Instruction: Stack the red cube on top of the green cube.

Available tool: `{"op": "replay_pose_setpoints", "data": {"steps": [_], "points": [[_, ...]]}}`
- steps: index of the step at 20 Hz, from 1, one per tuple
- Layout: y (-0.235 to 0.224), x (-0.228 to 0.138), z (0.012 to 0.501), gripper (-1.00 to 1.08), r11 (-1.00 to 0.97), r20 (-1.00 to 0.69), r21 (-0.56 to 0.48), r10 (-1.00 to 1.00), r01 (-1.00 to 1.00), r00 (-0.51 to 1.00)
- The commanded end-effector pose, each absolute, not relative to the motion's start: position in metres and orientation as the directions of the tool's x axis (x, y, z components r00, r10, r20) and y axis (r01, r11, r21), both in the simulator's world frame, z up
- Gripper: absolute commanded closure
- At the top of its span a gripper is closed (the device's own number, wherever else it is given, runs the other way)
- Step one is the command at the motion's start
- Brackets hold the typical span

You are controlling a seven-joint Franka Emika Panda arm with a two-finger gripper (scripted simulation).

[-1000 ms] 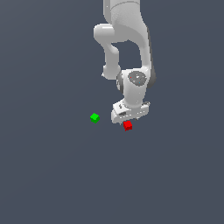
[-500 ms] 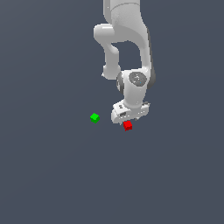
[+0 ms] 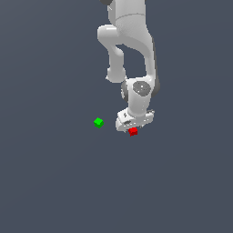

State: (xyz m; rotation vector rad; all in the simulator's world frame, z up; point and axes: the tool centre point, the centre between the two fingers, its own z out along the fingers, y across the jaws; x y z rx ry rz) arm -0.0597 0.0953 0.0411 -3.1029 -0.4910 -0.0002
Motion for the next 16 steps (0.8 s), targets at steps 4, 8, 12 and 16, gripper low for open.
{"op": "replay_pose_setpoints", "data": {"steps": [4,8,12,16], "points": [[0.0952,-0.0594,0.0222,-0.92,-0.951,0.000,0.000,0.308,0.308,0.951],[0.0951,-0.0589,0.0199,1.08,-0.952,0.000,0.000,0.308,0.308,0.952],[0.0951,-0.0589,0.0199,1.08,-0.952,0.000,0.000,0.308,0.308,0.952],[0.0951,-0.0589,0.0199,1.08,-0.952,0.000,0.000,0.308,0.308,0.952]]}}
